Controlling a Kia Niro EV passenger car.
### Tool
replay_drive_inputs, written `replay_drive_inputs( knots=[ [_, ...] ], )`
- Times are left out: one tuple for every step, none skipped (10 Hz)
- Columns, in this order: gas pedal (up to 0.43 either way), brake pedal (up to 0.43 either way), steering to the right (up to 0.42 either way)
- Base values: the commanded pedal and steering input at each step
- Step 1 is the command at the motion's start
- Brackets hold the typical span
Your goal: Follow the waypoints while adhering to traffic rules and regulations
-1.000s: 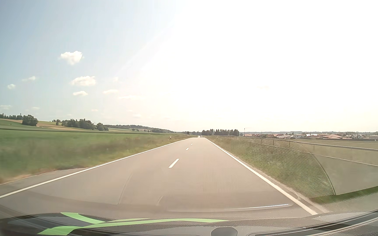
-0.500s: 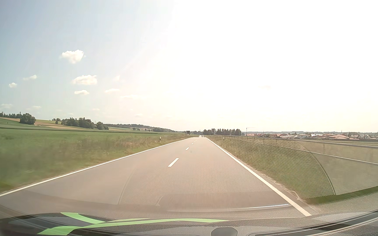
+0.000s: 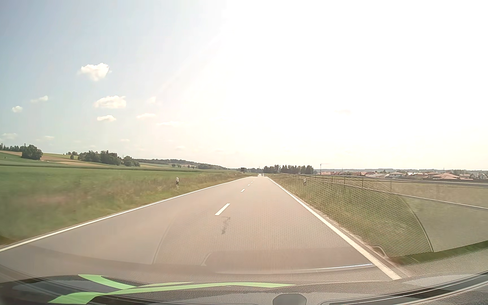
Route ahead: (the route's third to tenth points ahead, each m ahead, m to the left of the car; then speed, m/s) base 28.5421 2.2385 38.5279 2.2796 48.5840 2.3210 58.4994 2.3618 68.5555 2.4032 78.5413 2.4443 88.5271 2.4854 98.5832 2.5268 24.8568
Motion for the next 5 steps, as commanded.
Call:
replay_drive_inputs(
  knots=[
    [0.169, 0.000, -0.002],
    [0.169, 0.000, 0.000],
    [0.177, 0.000, 0.001],
    [0.177, 0.000, 0.001],
    [0.177, 0.000, 0.001]
  ],
)
